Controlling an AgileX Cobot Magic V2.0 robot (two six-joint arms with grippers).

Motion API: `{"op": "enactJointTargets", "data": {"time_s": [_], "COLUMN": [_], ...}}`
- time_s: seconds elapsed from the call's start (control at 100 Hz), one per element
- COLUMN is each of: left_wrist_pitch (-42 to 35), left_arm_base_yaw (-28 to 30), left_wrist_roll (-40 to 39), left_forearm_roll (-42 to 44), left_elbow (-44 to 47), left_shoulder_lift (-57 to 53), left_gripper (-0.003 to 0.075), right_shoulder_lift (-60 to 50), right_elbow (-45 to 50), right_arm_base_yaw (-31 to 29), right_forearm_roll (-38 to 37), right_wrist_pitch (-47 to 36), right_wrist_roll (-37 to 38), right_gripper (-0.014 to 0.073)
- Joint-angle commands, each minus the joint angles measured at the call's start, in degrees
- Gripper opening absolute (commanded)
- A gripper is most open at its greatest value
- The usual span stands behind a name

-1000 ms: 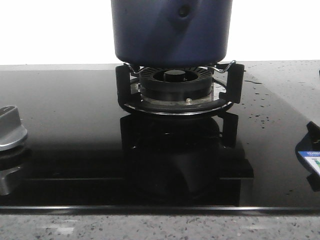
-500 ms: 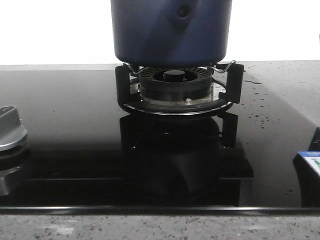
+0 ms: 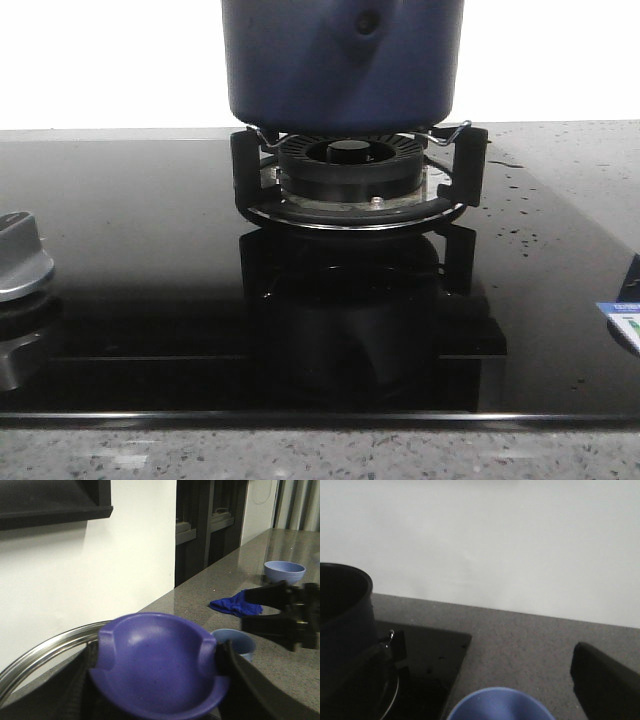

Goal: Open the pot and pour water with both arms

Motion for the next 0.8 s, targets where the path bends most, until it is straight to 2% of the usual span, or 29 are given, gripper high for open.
{"op": "enactJointTargets", "data": {"time_s": [0.0, 0.1, 0.15, 0.28, 0.3, 0.45, 0.79], "left_wrist_pitch": [0.32, 0.52, 0.52, 1.28, 1.45, 2.39, 3.88], "left_arm_base_yaw": [-1.33, -2.48, -3.0, -3.55, -3.65, -3.65, -3.65], "left_wrist_roll": [-0.04, 0.05, 0.05, 0.05, 0.05, 0.05, 0.05], "left_forearm_roll": [-4.53, -4.53, -4.42, -4.42, -4.42, -4.49, -3.78], "left_elbow": [-6.15, -10.33, -12.57, -18.15, -18.63, -22.42, -22.75], "left_shoulder_lift": [3.87, 9.7, 12.53, 19.2, 19.79, 24.93, 29.73], "left_gripper": [0.0263, 0.0263, 0.0263, 0.0263, 0.0263, 0.0263, 0.0263], "right_shoulder_lift": [-2.58, -4.21, -4.6, -4.92, -4.92, -4.92, -4.92], "right_elbow": [-1.56, -1.56, -1.56, -1.35, -1.22, -1.22, -1.22], "right_arm_base_yaw": [0.0, 0.0, 0.0, 0.0, 0.0, 0.0, 0.0], "right_forearm_roll": [0.7, 0.7, 0.7, -0.09, -0.25, -0.86, -1.65], "right_wrist_pitch": [-2.62, -2.62, -2.72, -4.37, -4.64, -5.89, -5.79], "right_wrist_roll": [0.9, 0.93, 1.72, 3.33, 3.34, 3.41, 3.41], "right_gripper": [0.0562, 0.0411, 0.0303, -0.005, -0.0074, -0.0065, -0.0065]}}
